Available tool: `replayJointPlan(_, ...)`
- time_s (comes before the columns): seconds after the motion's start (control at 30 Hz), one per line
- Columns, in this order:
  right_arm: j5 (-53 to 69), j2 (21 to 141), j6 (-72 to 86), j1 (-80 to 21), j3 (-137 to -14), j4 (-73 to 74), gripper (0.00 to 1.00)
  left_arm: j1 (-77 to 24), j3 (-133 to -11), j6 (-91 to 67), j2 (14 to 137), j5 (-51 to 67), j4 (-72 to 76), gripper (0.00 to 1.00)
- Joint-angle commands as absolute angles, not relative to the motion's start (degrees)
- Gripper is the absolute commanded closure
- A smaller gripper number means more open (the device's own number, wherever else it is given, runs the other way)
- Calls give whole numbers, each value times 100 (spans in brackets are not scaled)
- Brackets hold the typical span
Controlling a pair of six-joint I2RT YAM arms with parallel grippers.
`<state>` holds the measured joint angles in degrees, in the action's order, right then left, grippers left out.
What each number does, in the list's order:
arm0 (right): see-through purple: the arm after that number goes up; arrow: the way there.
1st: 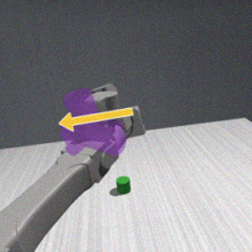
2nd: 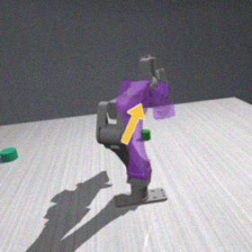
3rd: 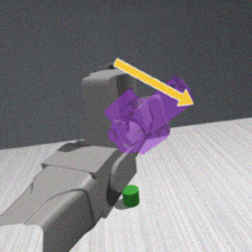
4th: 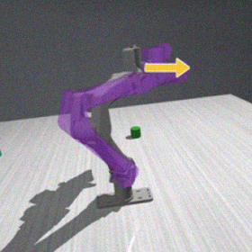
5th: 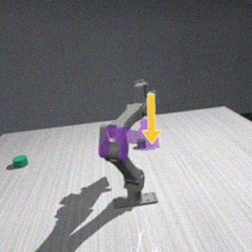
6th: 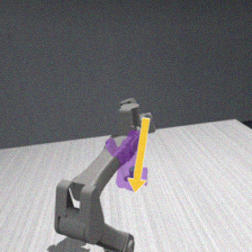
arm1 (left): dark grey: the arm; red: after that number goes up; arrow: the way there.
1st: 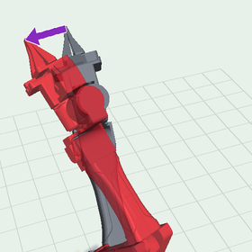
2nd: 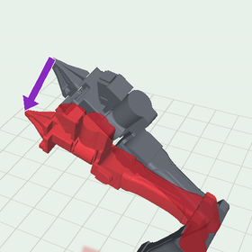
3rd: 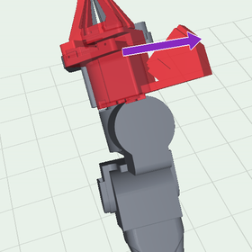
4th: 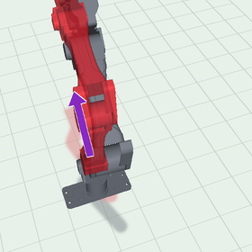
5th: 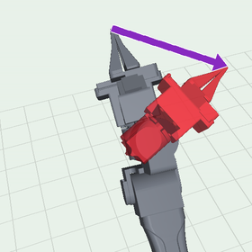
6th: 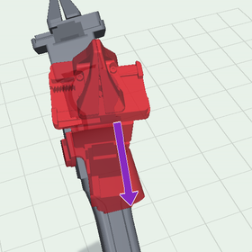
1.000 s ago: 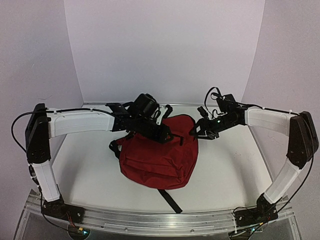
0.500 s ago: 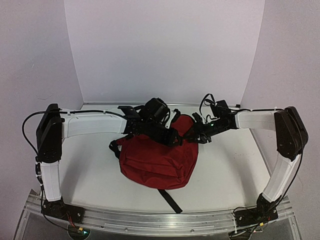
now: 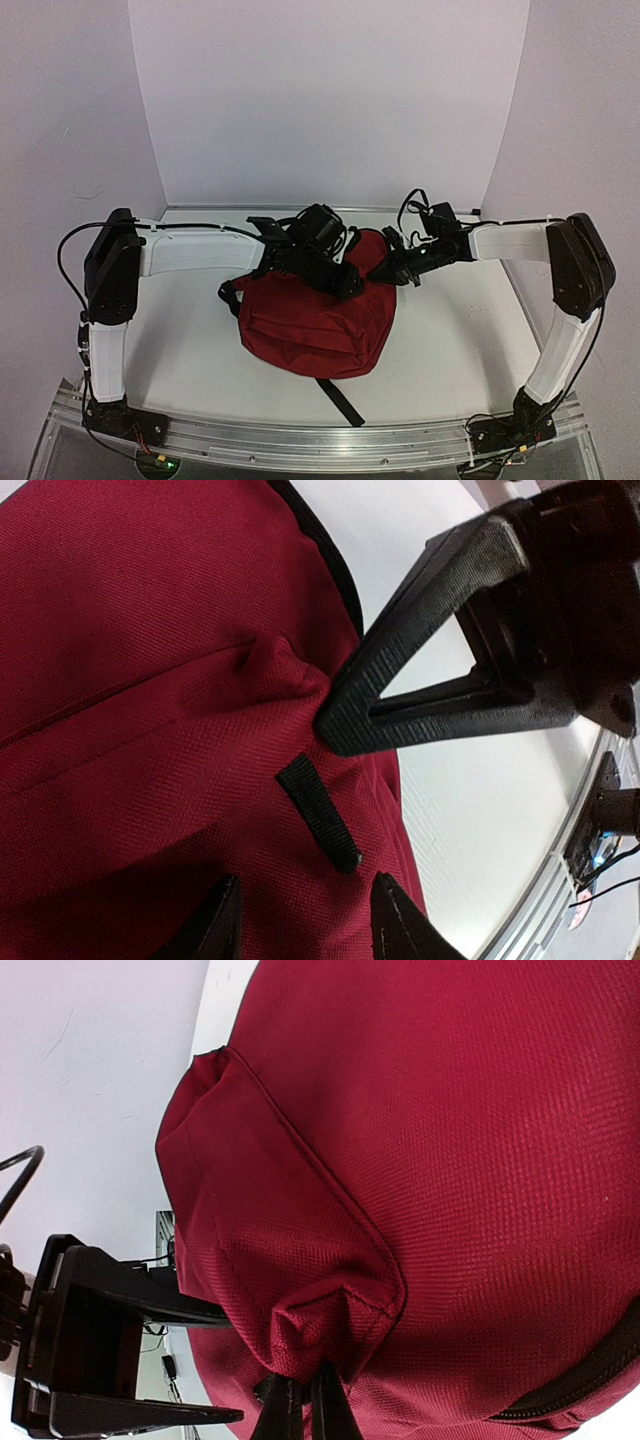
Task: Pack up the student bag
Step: Zip the student bag at the center of the board.
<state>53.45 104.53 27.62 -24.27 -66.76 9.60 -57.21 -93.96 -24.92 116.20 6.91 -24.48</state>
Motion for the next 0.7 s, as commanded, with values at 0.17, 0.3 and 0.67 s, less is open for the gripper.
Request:
replayJointPlan(0.17,5476,10108,2805,-2479,-6554,721,100,-5705,-9827,-2522,11718,663,-2438,51)
replayJointPlan(0.3,5499,10056,2906,-2490,-6505,636,100,-5705,-10077,-2548,11925,640,-2527,48)
replayJointPlan(0.67,5519,9964,3022,-2494,-6464,571,100,-5702,-10493,-2726,12333,67,-3154,61)
